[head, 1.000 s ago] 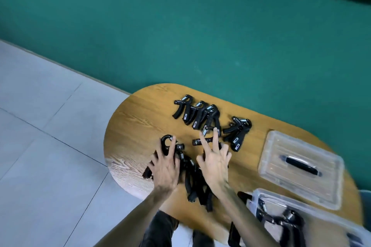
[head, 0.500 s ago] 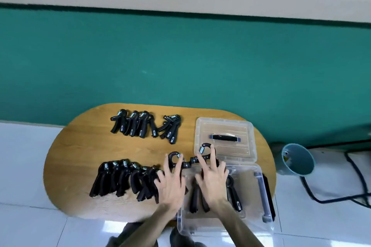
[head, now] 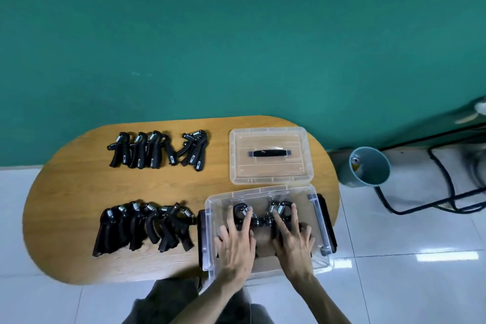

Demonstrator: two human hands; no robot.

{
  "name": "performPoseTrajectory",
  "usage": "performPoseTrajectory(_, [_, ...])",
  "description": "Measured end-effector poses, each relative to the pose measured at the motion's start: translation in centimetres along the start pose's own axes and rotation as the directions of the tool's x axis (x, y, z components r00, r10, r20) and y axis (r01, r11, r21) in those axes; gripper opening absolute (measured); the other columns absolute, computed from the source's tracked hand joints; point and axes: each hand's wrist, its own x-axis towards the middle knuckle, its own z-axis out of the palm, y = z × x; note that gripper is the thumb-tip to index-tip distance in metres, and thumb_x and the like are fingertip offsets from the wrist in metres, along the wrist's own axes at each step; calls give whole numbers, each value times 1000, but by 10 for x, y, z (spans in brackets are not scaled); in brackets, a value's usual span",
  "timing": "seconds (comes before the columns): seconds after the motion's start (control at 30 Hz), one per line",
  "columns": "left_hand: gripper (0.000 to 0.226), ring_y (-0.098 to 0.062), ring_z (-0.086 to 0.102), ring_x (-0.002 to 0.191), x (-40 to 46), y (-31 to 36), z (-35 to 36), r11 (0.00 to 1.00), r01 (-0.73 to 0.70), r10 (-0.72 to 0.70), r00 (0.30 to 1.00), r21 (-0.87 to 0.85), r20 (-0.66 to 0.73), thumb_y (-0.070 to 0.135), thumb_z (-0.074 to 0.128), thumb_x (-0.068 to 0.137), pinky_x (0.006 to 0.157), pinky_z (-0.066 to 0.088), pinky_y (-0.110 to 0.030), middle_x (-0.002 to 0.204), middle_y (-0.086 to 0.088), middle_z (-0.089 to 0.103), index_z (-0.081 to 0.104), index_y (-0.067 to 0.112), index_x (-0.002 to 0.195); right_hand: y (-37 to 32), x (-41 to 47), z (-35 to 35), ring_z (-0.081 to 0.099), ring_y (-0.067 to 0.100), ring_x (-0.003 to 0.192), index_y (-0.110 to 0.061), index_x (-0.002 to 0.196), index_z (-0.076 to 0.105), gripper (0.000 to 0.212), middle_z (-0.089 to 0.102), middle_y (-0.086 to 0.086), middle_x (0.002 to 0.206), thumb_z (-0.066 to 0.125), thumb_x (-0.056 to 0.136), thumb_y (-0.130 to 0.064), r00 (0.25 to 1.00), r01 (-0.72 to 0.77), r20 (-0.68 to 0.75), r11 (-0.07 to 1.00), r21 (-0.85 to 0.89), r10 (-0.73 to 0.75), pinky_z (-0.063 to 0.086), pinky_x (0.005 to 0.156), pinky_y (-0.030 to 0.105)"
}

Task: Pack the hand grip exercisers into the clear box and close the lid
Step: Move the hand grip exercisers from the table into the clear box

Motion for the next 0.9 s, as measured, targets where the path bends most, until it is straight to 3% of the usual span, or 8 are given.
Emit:
performPoseTrajectory(0.13, [79, -23, 50, 87, -2, 2, 19, 996, 73, -69, 995, -53, 70, 38, 66, 89, 67, 39, -37, 154, -19, 39, 26, 40, 157, 9, 7, 14, 47, 35, 87, -43, 145, 46, 80, 26, 13, 164, 81, 75, -24, 997, 32, 69, 999, -36, -30, 48, 69, 50])
performPoseTrajectory(0.2, [77, -21, 49, 88, 4, 0, 30, 992, 109, -104, 991, -60, 81, 40, 62, 90, 68, 35, -35, 148, -18, 45, 26, 38, 158, 13, 18, 26, 46, 35, 89, -45, 147, 40, 89, 19, 13, 165, 79, 73, -16, 995, 0, 99, 999, -40, 4, 49, 70, 52])
performPoseTrajectory(0.3, [71, -23, 50, 96, 19, -4, 54, 984, 161, -157, 986, -75, 58, 39, 50, 96, 74, 43, -41, 154, -14, 39, 19, 38, 160, 19, 37, 49, 44, 37, 94, -46, 151, 25, 104, 6, 12, 167, 76, 70, -6, 995, -32, 97, 999, -39, 36, 48, 74, 55])
performPoseTrajectory(0.37, [66, -25, 48, 107, 27, -6, 69, 983, 172, -169, 984, -67, 49, 37, 40, 100, 85, 45, -48, 160, -13, 28, 12, 38, 160, 23, 44, 60, 44, 38, 94, -40, 153, 30, 98, 8, 15, 167, 76, 73, -7, 993, 26, 118, 999, -20, -23, 45, 75, 55])
performPoseTrajectory(0.47, [63, -26, 49, 103, 42, -9, 88, 973, 222, -219, 975, -68, 43, 38, 40, 101, 82, 45, -46, 156, -15, 34, 17, 36, 159, 26, 54, 81, 44, 40, 98, -37, 153, 34, 89, 10, 16, 167, 75, 79, -13, 984, 44, 175, 997, -58, -33, 43, 80, 58])
performPoseTrajectory(0.6, [66, -28, 49, 106, 53, -12, 108, 967, 253, -251, 966, -26, 62, 40, 42, 101, 84, 48, -46, 158, -15, 29, 13, 36, 160, 26, 62, 98, 35, 45, 117, -42, 158, 17, 78, -16, 8, 167, 57, 96, -17, 959, 71, 278, 996, -62, -51, 35, 96, 63])
performPoseTrajectory(0.73, [68, -29, 50, 101, 55, -15, 113, 969, 246, -246, 968, -9, 52, 39, 45, 101, 80, 50, -47, 158, -15, 29, 10, 39, 158, 30, 63, 99, 31, 39, 111, -42, 158, 18, 75, -19, 7, 167, 53, 97, -15, 962, 81, 263, 996, -44, -67, 35, 92, 62])
performPoseTrajectory(0.9, [64, -27, 46, 108, 53, -16, 114, 973, 229, -226, 971, -29, 72, 40, 37, 105, 87, 46, -45, 164, -11, 18, 2, 41, 159, 34, 65, 97, 30, 39, 114, -42, 158, 15, 76, -21, 6, 166, 52, 98, -14, 953, 100, 295, 993, -63, -77, 36, 95, 61])
